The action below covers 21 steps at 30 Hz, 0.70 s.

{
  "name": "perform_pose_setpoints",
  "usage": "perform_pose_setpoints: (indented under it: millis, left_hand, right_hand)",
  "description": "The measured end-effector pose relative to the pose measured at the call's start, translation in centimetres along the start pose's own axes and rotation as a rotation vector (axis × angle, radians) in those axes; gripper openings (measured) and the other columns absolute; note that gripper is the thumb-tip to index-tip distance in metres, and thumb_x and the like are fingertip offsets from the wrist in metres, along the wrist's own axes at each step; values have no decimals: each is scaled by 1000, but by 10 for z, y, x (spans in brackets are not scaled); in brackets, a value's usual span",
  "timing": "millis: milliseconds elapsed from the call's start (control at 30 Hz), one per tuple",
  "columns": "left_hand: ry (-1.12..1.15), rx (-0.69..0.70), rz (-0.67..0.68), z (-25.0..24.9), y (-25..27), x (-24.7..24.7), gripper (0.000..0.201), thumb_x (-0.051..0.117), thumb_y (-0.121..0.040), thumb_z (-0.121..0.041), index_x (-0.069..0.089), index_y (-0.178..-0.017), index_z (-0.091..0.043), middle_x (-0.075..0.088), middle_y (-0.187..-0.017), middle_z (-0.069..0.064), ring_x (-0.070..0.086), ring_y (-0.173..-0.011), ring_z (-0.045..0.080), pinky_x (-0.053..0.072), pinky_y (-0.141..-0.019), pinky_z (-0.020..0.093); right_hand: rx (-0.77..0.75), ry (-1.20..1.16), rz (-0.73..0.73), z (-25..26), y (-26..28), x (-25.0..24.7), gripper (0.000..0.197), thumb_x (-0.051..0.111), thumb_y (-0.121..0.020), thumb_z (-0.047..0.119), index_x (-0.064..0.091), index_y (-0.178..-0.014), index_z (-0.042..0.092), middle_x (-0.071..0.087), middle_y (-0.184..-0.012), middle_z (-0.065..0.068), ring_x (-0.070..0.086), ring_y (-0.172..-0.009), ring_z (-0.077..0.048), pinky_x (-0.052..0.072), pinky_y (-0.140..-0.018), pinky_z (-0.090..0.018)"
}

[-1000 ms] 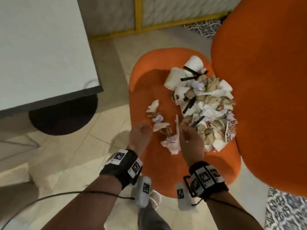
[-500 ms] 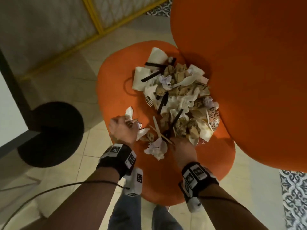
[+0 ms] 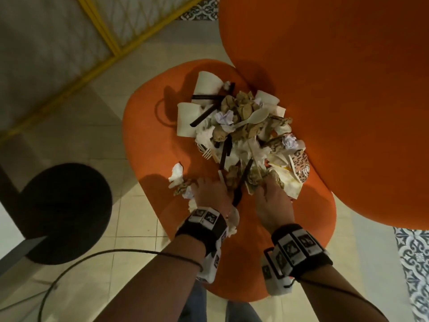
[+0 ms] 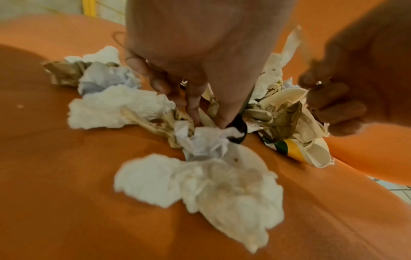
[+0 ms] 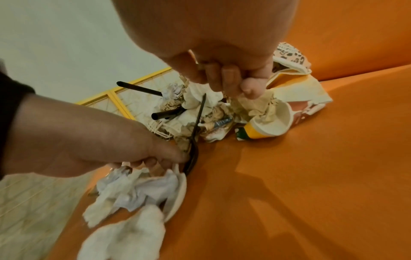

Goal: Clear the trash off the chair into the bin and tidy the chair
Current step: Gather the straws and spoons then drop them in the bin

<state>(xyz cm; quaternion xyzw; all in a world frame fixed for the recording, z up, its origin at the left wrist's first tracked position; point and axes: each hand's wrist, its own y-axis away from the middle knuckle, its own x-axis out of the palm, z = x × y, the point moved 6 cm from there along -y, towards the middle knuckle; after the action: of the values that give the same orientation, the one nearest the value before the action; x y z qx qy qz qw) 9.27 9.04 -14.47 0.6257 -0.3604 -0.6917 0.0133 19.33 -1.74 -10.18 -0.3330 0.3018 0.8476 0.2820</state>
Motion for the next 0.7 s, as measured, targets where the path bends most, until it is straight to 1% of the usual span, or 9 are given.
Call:
perform_pose_setpoints:
  millis: [100,167,233,333,400,500,567,633,700]
  left_hand:
    - [113,-21,37,-1,-6,-1,42,49,-85,-52,67,-90,-15,63,-107,10,51,-108,30,35,-95,43]
    - [313,-13,36,0,-6,-6,41,52,-84,-50,68,-75,-14,68,-89,8,60,-94,29,43,-87,40]
    - [507,19,44,-1,-2,-11,43,54,-84,-46,62,-60,-12,67,-71,8,64,-75,28,50,-73,38]
    - [728,32,110,-2,5,-21,44,56,-87,-30,46,-48,-13,53,-55,6,57,-61,27,40,-56,31]
    - [846,39,157,-3,8,-30,49,57,-87,-23,39,-43,-16,43,-47,2,46,-51,22,32,-52,28]
    - [956,9,204,4,17,-44,48,59,-86,-21,36,-44,-16,42,-46,1,41,-44,15,31,-47,25]
    - [975,1,229,14,22,-53,40,58,-86,-18,41,-49,-14,43,-44,-3,41,-38,7,33,-41,18]
    - [1008,-7,258,26,28,-64,28,58,-87,-15,52,-61,-11,56,-53,-1,53,-40,4,44,-42,17]
    - [1038,18,244,36,31,-82,21,59,-87,-12,54,-66,-8,64,-62,8,64,-50,14,56,-51,30]
  right_hand:
    - [-16,11,-50,4,-11,1,34,29,-99,41,52,-100,17,62,-81,-6,58,-71,-27,48,-62,-36]
    - [-77,28,-137,6,-14,-1,28,38,-98,30,59,-95,12,63,-77,-9,59,-70,-29,48,-62,-37]
    - [-124,54,-202,9,-15,-2,27,41,-91,22,65,-94,10,67,-82,-10,62,-77,-30,52,-70,-44]
    - [-51,105,-221,10,-19,2,27,43,-90,17,65,-104,9,68,-92,-14,62,-87,-34,50,-80,-49]
    - [31,202,-189,11,-25,6,31,43,-94,33,61,-104,9,66,-87,-12,62,-82,-34,49,-80,-47]
    - [170,350,-17,10,-37,17,51,44,-87,60,58,-103,14,65,-92,-6,62,-88,-28,48,-86,-43]
    - [171,345,-11,13,-43,16,45,48,-87,55,61,-100,14,66,-94,-5,62,-88,-26,50,-84,-41]
    - [155,299,-49,17,-46,11,37,50,-90,45,63,-98,11,67,-90,-7,63,-84,-27,51,-81,-38]
    - [158,248,-69,19,-46,7,36,49,-91,43,63,-94,10,66,-87,-7,61,-79,-26,51,-77,-36]
